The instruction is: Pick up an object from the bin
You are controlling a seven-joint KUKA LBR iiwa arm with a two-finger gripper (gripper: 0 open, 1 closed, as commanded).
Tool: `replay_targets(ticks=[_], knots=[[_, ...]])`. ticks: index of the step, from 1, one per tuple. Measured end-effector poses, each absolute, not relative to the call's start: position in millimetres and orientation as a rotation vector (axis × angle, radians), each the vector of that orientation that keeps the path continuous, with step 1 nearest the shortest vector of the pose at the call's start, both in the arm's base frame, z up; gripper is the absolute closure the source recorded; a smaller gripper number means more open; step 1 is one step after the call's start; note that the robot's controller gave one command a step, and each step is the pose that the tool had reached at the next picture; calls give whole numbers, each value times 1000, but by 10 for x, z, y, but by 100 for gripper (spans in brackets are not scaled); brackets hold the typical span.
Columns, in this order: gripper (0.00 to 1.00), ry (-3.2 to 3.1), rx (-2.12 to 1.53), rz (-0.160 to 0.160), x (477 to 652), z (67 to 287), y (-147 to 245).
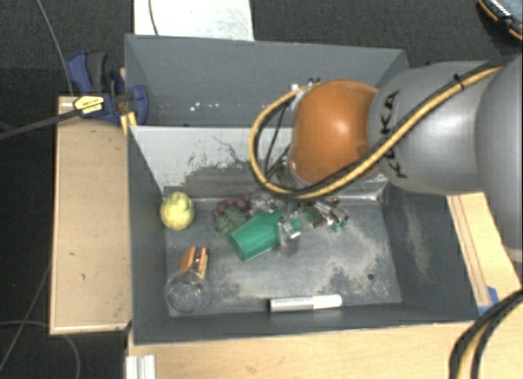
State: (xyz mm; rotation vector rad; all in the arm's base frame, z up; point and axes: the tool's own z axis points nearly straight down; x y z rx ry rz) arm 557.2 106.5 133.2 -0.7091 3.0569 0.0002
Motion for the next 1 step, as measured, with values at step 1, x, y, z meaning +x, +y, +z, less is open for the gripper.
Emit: replay_targets(ticks=[1], knots=[[100, 3055, -706, 0, 5578, 1722, 1066]])
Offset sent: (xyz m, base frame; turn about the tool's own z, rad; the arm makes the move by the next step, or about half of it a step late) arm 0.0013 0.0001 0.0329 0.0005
